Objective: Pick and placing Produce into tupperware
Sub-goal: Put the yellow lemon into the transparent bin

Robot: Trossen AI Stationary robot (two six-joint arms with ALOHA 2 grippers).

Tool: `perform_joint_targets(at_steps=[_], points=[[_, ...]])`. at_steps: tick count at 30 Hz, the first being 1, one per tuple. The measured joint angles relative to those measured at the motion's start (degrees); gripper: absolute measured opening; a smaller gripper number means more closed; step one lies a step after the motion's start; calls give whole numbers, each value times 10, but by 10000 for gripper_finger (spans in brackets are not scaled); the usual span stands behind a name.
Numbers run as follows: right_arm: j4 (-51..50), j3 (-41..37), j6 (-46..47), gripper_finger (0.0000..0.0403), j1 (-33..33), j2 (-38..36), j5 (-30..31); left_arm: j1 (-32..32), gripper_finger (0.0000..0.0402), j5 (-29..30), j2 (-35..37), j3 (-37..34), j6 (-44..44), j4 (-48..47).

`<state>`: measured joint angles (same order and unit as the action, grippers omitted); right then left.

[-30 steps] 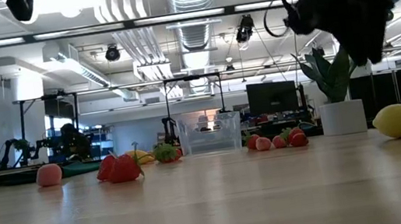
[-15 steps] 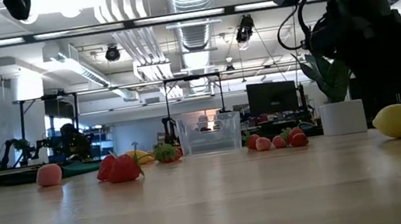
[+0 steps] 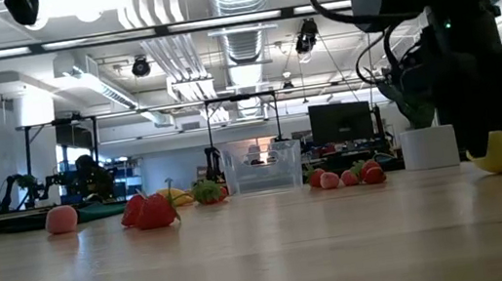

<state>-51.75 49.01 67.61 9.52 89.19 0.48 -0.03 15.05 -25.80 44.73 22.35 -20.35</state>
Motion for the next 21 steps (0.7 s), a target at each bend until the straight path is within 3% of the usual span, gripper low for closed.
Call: perform_joint_targets(at_steps=[8, 21], points=[[29, -31, 12, 274, 0, 0, 6, 0, 0, 0, 0, 0, 0, 2], [32, -35, 15, 196, 0, 0, 11, 0, 0, 1, -2, 0, 0, 3]])
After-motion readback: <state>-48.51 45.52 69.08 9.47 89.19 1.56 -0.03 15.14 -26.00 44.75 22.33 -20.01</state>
